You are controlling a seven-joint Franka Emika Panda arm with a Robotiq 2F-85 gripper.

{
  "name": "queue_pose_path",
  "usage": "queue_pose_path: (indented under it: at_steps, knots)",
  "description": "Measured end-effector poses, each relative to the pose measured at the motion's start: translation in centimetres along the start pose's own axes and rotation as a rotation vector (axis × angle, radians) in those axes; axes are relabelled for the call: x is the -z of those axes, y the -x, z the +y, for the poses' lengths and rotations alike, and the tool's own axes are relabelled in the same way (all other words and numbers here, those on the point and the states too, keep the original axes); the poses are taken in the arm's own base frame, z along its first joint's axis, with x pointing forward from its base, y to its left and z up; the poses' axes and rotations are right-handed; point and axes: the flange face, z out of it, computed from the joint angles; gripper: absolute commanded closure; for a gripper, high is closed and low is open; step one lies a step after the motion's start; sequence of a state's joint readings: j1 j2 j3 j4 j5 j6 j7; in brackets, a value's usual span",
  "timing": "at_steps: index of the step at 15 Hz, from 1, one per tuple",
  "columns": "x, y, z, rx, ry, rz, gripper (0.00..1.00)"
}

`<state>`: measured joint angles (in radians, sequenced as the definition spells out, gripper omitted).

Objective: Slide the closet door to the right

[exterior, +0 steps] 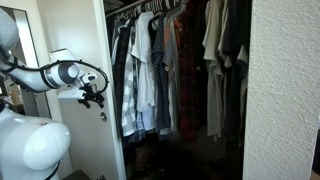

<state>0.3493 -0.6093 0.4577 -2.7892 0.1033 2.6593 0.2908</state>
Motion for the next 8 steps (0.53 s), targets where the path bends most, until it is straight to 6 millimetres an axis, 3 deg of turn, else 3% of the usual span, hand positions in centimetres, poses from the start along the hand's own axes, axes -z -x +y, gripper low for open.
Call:
queue_pose_path:
  at_steps: [8]
  knots:
    - [-0.8,2.4,-4.0,-0.086,0.058,-0.027,0.00]
